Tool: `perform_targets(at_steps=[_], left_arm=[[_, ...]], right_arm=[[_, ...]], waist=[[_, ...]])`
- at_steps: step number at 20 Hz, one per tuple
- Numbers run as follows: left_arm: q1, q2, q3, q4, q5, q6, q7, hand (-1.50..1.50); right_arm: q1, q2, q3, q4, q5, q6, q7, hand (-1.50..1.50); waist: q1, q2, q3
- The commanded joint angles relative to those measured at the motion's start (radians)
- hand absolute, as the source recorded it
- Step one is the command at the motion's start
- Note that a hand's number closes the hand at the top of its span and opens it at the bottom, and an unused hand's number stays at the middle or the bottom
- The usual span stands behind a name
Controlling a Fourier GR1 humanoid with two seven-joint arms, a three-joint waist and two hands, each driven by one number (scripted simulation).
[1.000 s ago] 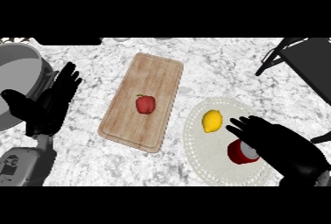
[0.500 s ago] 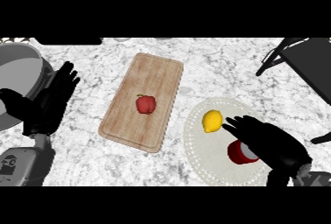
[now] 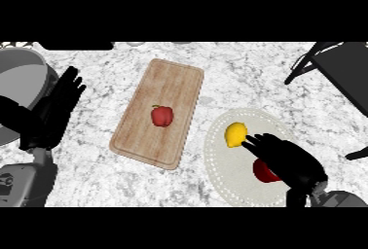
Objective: Pick the can from the placemat and place it in the tiered shelf
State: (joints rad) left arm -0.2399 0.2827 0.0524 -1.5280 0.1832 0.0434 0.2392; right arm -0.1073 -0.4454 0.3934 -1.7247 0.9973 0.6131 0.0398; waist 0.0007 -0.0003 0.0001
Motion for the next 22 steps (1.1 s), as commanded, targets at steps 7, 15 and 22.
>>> perform_targets(at_steps=[7,15,22], left_arm=[[0.046,-0.051,0.005,0.008,-0.042,-0.010,-0.040,0.00],[-0.006,-0.050,0.009,0.006,-0.063,-0.001,0.001,0.00],[0.024,-0.042,0.021,0.007,-0.056,-0.027,-0.035,0.00]], right_arm=[[-0.042,0.032,0.038,0.124,0.128,-0.097,-0.116,1.50],[0.107,0.215,0.081,0.065,0.196,-0.214,0.041,1.50],[0.233,0.427,0.165,-0.037,0.251,-0.257,0.284,1.50]], waist=[[0.001,0.000,0.000],[-0.009,-0.002,0.000],[-0.006,-0.003,0.000]])
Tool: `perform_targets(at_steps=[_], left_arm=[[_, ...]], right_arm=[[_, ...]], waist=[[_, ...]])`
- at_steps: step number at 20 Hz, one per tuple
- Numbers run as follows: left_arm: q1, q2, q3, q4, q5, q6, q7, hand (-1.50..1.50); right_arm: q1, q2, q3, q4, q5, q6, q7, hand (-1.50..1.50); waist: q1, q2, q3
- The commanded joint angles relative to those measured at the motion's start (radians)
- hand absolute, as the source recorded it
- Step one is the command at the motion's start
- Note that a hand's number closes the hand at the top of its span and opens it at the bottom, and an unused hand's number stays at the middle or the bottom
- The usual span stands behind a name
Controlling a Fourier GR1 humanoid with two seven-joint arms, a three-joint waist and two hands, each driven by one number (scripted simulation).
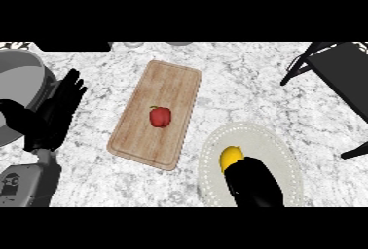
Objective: Pick the can from the placemat and place it in the tiered shelf
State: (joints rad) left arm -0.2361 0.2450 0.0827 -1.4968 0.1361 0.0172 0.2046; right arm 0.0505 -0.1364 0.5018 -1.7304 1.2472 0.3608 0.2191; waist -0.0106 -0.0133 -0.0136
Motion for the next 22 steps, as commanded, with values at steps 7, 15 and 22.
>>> perform_targets(at_steps=[7,15,22], left_arm=[[0.007,0.003,0.011,-0.007,0.008,-0.011,0.003,0.00],[-0.058,-0.012,-0.001,0.022,-0.006,0.005,0.039,0.00],[-0.023,-0.011,0.009,0.003,-0.005,-0.008,0.017,0.00]], right_arm=[[0.131,0.134,0.073,-0.370,-0.238,-0.151,0.158,1.50],[-0.048,0.136,0.007,-0.674,-0.289,-0.139,0.428,1.50],[-0.231,0.113,-0.283,-0.782,-0.357,0.070,0.545,1.50]], waist=[[-0.005,0.007,0.015],[0.005,0.014,0.013],[0.005,0.013,0.013]])
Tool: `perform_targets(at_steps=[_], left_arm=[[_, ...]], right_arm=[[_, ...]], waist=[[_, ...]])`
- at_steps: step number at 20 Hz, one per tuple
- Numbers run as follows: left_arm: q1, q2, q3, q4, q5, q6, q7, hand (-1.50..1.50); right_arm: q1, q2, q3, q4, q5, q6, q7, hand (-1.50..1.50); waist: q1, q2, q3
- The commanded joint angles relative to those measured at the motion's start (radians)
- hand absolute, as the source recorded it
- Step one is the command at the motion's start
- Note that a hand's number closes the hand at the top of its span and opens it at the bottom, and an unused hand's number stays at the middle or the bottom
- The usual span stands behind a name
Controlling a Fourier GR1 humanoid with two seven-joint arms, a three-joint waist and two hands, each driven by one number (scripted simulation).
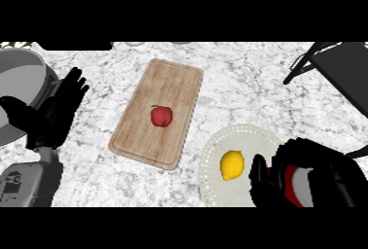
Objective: Pick the can from the placemat and place it in the tiered shelf
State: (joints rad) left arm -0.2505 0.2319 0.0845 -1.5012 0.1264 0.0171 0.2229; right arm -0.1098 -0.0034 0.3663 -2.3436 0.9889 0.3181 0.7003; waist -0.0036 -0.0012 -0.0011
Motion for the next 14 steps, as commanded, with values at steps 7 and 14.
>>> perform_targets(at_steps=[7,14], left_arm=[[0.014,-0.009,0.011,-0.030,0.019,-0.005,0.019,0.00],[0.009,0.010,0.017,-0.058,0.003,-0.001,0.060,0.00]], right_arm=[[-0.355,-0.075,-0.546,-0.049,-0.255,0.278,0.084,1.50],[-0.440,-0.243,-0.895,0.097,-0.453,0.364,0.070,1.50]], waist=[[-0.004,0.000,0.002],[-0.006,-0.003,0.002]])
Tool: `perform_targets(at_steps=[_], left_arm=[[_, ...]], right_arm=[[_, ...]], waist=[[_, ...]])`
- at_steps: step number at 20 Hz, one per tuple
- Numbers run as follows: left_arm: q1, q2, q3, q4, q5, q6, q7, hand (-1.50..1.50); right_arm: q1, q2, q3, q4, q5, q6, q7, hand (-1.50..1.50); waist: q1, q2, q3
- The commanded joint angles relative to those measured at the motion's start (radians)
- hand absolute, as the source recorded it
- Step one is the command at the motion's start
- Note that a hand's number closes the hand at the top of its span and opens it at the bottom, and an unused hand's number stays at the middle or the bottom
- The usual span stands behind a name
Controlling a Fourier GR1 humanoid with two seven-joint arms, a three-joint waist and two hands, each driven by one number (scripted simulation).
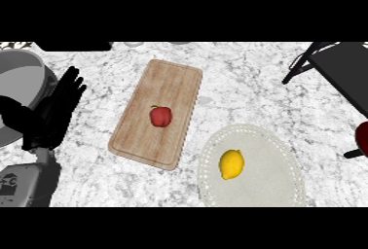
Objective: Pick the can from the placemat and place it in the tiered shelf
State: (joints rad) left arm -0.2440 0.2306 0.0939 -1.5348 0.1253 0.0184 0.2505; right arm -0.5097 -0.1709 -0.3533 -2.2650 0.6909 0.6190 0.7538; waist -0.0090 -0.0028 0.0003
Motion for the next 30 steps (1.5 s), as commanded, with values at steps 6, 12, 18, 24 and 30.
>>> perform_targets(at_steps=[6,12,18,24,30], left_arm=[[0.023,-0.012,0.002,0.020,-0.014,-0.016,-0.061,0.00],[0.023,-0.016,0.005,-0.012,-0.013,-0.015,-0.014,0.00],[0.007,-0.024,0.012,0.052,-0.015,-0.031,-0.063,0.00],[0.024,-0.039,-0.006,0.043,-0.030,-0.022,-0.062,0.00],[0.026,-0.033,-0.006,0.000,-0.027,-0.023,-0.040,0.00]], right_arm=[[-0.009,-0.234,-0.400,0.271,-0.287,-0.004,-0.172,1.50],[0.036,-0.314,-0.411,0.491,-0.270,-0.125,-0.346,1.50],[0.075,-0.385,-0.440,0.634,-0.293,-0.146,-0.491,1.50],[0.099,-0.448,-0.474,0.780,-0.287,-0.187,-0.619,1.50],[0.090,-0.471,-0.482,0.896,-0.225,-0.278,-0.559,1.50]], waist=[[0.003,0.002,0.000],[0.011,0.003,0.000],[0.009,0.005,0.000],[0.008,0.007,0.000],[0.023,0.009,0.000]])
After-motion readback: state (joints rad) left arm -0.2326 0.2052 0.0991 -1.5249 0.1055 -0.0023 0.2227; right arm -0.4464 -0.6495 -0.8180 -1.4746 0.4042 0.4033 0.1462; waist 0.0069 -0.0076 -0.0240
